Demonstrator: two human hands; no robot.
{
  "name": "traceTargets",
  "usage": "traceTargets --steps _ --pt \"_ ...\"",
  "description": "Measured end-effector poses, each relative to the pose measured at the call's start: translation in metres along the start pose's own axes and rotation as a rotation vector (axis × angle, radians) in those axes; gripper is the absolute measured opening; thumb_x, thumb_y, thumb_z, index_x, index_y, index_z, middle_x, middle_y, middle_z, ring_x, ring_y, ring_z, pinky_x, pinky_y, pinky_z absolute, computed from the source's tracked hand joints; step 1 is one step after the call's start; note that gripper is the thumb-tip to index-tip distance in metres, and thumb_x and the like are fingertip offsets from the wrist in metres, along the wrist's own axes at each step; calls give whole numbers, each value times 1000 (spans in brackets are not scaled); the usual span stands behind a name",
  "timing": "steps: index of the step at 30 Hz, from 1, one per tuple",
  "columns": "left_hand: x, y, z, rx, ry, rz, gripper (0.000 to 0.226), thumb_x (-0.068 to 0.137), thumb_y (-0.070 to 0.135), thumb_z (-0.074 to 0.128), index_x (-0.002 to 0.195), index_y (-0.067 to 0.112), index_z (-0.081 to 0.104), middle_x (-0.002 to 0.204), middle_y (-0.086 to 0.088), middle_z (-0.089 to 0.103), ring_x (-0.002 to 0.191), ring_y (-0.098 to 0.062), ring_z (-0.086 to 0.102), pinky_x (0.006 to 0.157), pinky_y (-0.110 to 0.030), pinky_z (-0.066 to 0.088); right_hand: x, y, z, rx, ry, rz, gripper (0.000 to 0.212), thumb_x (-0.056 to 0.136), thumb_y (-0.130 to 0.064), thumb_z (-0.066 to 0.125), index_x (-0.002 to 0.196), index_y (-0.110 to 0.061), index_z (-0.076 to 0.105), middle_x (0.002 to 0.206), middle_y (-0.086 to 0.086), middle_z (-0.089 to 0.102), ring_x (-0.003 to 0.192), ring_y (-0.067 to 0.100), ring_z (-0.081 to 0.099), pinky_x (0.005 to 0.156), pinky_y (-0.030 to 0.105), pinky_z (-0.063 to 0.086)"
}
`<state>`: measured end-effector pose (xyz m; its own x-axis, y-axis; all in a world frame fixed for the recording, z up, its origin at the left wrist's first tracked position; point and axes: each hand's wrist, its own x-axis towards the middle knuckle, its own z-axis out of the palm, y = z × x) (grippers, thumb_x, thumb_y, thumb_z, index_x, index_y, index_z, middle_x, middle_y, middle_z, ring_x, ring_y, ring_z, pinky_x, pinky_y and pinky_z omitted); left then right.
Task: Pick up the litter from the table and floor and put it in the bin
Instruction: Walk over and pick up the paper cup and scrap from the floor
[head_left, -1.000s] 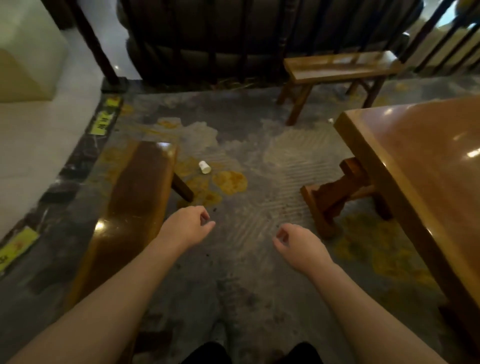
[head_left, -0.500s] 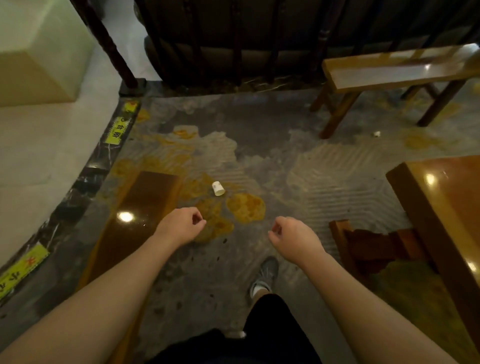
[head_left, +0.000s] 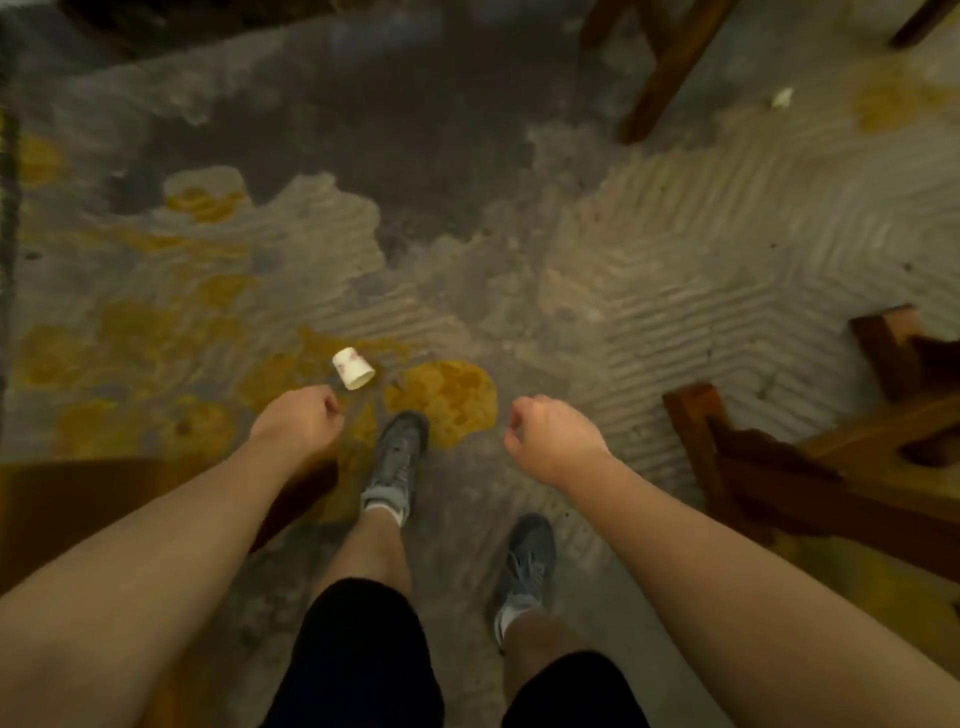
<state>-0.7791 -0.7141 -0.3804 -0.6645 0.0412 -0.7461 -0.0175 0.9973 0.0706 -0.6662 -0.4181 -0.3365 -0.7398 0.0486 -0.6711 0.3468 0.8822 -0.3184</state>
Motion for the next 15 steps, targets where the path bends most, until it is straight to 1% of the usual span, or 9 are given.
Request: traceTargets --steps 1,2,4,7,9,10,12,13,15 --pt "29 -3 5 22 -17 4 21 86 35 63 103 23 68 112 -9 73 103 -32 66 82 -38 54 22 1 10 12 1 6 30 92 -35 53 110 -14 63 112 13 64 107 35 59 85 42 51" --pt "79 -9 23 58 -56 13 24 85 33 65 106 21 68 113 -11 72 103 -33 66 83 -40 54 63 4 36 11 -24 28 30 92 -34 53 112 -13 62 114 13 62 109 36 58 87 42 51" --pt "134 -14 39 91 -66 28 36 84 33 69 115 17 66 116 -15 69 105 -36 65 85 -42 55 114 7 63 1 -64 35 33 93 -32 53 120 -14 58 121 13 57 115 36 54 91 45 51" --pt "204 -23 67 105 -38 21 62 81 38 75 132 12 53 126 -19 56 115 -41 56 91 -49 51 190 8 101 -48 -131 54 45 94 -31 54 135 -15 46 131 14 47 124 37 45 93 48 48" --pt "242 -30 87 134 -53 11 76 78 42 78 139 11 43 132 -20 45 121 -44 48 94 -52 47 240 8 126 -66 -168 81 58 93 -29 57 145 -17 36 141 14 39 132 38 39 96 50 47" --pt "259 -35 97 145 -68 5 82 76 43 79 141 12 40 135 -20 42 124 -44 44 95 -53 46 265 7 138 -81 -190 94 66 93 -30 59 150 -19 28 150 15 31 137 39 33 100 52 46" --pt "287 -43 113 160 -96 0 90 72 45 83 143 14 36 139 -19 37 127 -43 40 97 -54 44 308 10 158 -122 -217 111 83 93 -36 62 157 -25 10 165 12 6 147 41 16 106 54 41" --pt "299 -49 121 161 -108 4 89 72 42 84 143 15 38 140 -18 38 127 -43 40 97 -54 44 329 10 170 -147 -218 115 90 92 -39 63 158 -27 2 167 9 -5 150 41 8 107 55 40" --pt "310 -56 130 136 -89 23 78 75 34 82 140 17 44 137 -18 40 124 -44 44 96 -56 46 359 14 184 -195 -198 128 104 90 -46 66 156 -31 -12 165 7 -21 151 43 -2 109 59 36"
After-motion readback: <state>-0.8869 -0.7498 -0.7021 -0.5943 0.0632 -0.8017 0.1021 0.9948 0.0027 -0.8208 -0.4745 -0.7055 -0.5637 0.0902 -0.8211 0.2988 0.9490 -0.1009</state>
